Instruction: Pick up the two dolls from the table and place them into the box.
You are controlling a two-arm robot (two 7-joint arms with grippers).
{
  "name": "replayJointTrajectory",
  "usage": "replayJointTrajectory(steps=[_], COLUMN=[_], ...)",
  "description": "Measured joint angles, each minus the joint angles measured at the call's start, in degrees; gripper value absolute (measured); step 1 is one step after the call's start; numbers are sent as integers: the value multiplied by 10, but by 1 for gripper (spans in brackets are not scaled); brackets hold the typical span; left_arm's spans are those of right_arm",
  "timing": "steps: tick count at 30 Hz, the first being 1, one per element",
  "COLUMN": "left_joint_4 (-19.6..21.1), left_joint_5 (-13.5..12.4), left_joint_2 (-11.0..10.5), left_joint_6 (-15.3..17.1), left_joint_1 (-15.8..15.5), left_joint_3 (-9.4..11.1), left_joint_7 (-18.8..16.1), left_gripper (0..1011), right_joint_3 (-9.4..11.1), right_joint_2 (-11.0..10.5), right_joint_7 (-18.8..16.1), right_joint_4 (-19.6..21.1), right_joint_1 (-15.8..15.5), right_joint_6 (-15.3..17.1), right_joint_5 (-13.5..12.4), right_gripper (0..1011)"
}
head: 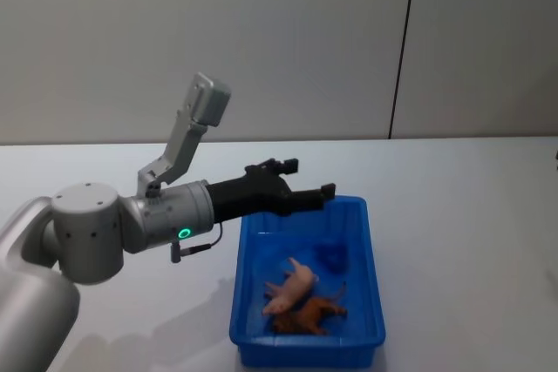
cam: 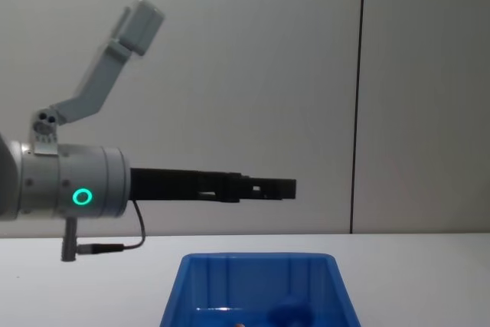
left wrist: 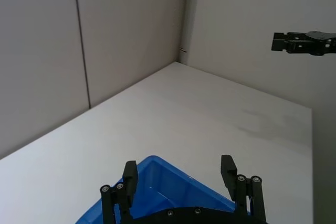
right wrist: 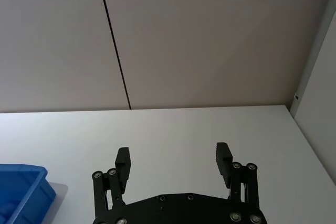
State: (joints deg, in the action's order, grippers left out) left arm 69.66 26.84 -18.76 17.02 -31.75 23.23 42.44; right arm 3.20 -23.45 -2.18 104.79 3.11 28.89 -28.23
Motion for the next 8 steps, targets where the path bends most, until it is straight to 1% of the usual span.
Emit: replayJointTrajectory(steps=[2, 3, 5, 7, 8], left_joint_4=[15, 15, 35, 46, 56], left_joint_5=[4, 4, 9, 11, 13], left_joint_2=[-6, -6, -13, -17, -21], left_joint_6=[-5, -5, -13, -17, -23], left_joint_1=[9, 9, 21, 28, 34], left_joint_3=[-2, -2, -5, -7, -8], left_joint_7=[-18, -18, -45, -58, -74], left_gripper=[1001, 1001, 1001, 1001, 1001], right_joint_3=[0, 0, 0, 0, 0], right_joint_2=[0, 0, 0, 0, 0], right_joint_7=[0, 0, 0, 0, 0], right_joint_4=[0, 0, 0, 0, 0], right_joint_1=[0, 0, 0, 0, 0], right_joint_6=[0, 0, 0, 0, 0], right_joint_5=[0, 0, 0, 0, 0], right_gripper=[1001, 1001, 1001, 1001, 1001])
